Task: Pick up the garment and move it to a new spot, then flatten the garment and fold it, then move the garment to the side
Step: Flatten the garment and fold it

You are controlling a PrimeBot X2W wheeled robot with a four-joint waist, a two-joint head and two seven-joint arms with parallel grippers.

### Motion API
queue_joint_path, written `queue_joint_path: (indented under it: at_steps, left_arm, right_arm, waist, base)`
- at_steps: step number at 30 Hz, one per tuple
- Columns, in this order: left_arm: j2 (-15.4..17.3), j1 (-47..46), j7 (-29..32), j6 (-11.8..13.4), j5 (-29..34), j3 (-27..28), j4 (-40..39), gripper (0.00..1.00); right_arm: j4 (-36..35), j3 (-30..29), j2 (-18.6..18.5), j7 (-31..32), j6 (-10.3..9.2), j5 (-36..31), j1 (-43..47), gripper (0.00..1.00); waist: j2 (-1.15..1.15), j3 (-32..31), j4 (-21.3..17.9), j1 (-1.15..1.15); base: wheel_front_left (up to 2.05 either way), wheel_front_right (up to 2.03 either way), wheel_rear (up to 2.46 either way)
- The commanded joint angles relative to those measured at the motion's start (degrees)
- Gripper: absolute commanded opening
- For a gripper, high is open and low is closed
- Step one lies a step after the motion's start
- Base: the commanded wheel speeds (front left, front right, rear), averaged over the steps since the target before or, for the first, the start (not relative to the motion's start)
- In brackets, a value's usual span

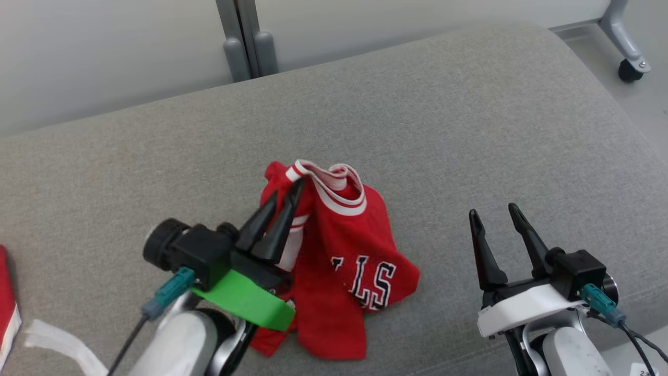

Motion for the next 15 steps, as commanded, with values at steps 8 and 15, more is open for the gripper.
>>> queue_joint_path:
  at_steps: [8, 15]
  left_arm:
    - [8.7, -4.21, 16.4, 0.1, -6.39, 5.32, -27.26, 0.0]
    - [10.33, -8.48, 27.68, 2.96, -17.05, 10.06, -35.24, 0.0]
  right_arm:
    - [0.0, 0.83, -0.11, -0.02, -0.08, 1.64, 0.43, 1.0]
    - [-0.01, 0.98, -0.1, -0.01, -0.08, 2.33, 0.6, 1.0]
  waist:
    - [0.0, -1.44, 0.38, 0.0]
    - [0.0, -1.43, 0.13, 0.0]
  base:
    - [0.0, 0.0, 0.0]
    - [0.0, 0.0, 0.0]
